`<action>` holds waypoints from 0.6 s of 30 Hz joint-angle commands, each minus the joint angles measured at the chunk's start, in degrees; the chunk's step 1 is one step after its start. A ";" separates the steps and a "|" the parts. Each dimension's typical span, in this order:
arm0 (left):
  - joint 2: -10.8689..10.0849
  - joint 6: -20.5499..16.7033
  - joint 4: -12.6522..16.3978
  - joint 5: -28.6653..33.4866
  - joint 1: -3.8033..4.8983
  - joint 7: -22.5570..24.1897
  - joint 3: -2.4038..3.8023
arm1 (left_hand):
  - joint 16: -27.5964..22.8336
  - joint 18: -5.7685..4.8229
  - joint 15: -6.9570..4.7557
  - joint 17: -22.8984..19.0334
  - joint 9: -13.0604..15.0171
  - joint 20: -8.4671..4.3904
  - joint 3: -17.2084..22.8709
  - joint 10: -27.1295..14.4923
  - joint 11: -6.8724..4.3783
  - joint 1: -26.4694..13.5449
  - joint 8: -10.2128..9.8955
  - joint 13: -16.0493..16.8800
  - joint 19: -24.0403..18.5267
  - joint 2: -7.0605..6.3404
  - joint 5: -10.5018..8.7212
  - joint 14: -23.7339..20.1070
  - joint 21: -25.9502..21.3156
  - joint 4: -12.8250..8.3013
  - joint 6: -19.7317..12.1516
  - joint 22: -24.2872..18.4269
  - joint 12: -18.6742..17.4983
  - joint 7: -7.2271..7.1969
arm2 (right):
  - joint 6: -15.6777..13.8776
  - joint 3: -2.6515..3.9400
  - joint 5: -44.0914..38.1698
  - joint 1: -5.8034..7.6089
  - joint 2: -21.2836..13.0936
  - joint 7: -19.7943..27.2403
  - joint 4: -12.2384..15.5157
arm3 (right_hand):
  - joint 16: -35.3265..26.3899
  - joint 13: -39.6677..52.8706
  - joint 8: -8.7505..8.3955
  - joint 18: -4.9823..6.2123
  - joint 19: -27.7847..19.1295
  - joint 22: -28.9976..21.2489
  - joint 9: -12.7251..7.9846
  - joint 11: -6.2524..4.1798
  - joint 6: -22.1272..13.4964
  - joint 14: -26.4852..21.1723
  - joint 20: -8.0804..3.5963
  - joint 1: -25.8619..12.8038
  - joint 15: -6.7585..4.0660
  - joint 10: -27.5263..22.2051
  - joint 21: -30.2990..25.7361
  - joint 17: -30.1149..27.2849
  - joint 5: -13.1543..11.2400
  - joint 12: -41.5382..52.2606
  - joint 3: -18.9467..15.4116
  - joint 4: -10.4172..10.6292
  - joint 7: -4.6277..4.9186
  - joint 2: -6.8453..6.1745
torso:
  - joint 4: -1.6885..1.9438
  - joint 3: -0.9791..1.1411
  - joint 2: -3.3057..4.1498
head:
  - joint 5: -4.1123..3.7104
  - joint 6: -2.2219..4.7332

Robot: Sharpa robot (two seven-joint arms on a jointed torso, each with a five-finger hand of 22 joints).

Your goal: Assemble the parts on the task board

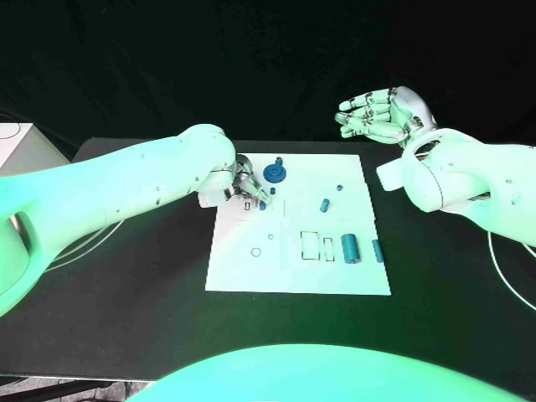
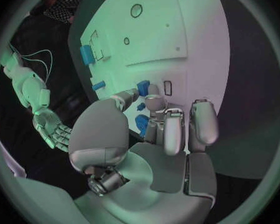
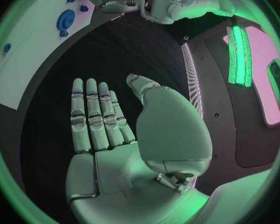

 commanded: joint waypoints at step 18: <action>-3.29 -4.40 4.97 2.32 -0.14 1.20 1.90 | -0.63 -0.79 -0.05 5.81 0.69 0.04 -5.48 -2.15 0.47 -0.07 -0.33 -1.96 -0.38 -1.88 -1.19 3.85 -0.98 5.01 -0.85 -1.11 -1.14 0.62 | 0.82 0.01 0.40 -0.19 -0.15 0.90 -0.14 | -0.43 -0.06 -0.49 0.39 -0.31 -1.05 -0.16 0.56 0.10 0.07 0.24 -1.88 0.43 -0.07 0.10 -0.85 -0.76 -0.34 -1.41 0.96 0.39 0.59 | -0.03 -0.02 -0.07 | 0.04 0.00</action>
